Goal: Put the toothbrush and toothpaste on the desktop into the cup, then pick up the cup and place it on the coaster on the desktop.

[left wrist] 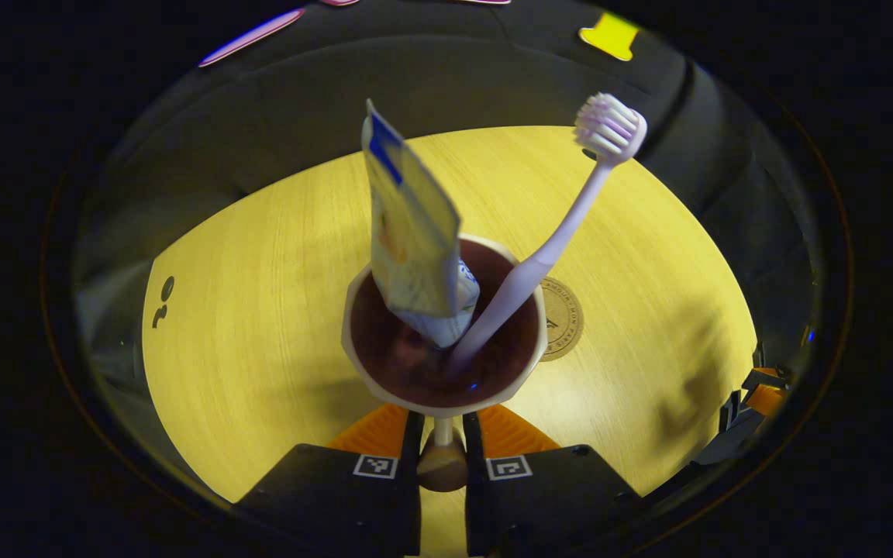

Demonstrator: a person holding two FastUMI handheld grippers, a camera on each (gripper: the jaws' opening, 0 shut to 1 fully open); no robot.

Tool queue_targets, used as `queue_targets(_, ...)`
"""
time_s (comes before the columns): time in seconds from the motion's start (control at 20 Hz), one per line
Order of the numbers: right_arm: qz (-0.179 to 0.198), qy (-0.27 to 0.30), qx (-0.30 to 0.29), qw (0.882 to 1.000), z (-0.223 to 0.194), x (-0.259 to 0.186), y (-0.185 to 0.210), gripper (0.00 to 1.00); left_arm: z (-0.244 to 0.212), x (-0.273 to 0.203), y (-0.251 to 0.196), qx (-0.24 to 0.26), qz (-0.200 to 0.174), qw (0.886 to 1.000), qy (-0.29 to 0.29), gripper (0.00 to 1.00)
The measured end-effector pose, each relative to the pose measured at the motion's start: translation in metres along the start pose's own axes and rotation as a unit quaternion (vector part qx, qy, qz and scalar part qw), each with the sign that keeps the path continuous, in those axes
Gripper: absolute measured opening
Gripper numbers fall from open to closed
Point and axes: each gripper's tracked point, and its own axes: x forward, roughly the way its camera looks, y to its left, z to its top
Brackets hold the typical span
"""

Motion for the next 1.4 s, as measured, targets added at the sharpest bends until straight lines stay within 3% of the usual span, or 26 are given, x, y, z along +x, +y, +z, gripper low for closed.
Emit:
queue_targets(0.05,0.0,-0.001,0.0,1.0,0.001,-0.001,-0.001,0.48,0.001,0.002,-0.005,0.004,-0.002,1.0,0.0,0.27)
queue_targets(0.5,-0.014,-0.013,0.01,1.0,0.006,-0.017,-0.019,0.48,0.018,0.015,-0.051,0.043,-0.013,0.999,0.007,0.27)
queue_targets(0.55,-0.016,-0.015,0.011,1.0,0.007,-0.018,-0.022,0.48,0.02,0.018,-0.057,0.049,-0.013,0.999,0.007,0.31)
queue_targets(0.6,-0.019,-0.016,0.014,1.0,0.007,-0.021,-0.025,0.48,0.022,0.021,-0.062,0.054,-0.015,0.998,0.008,0.27)
queue_targets(1.4,-0.036,-0.024,0.038,0.998,0.005,-0.038,-0.05,0.48,0.023,0.037,-0.085,0.077,-0.002,0.997,0.023,0.27)
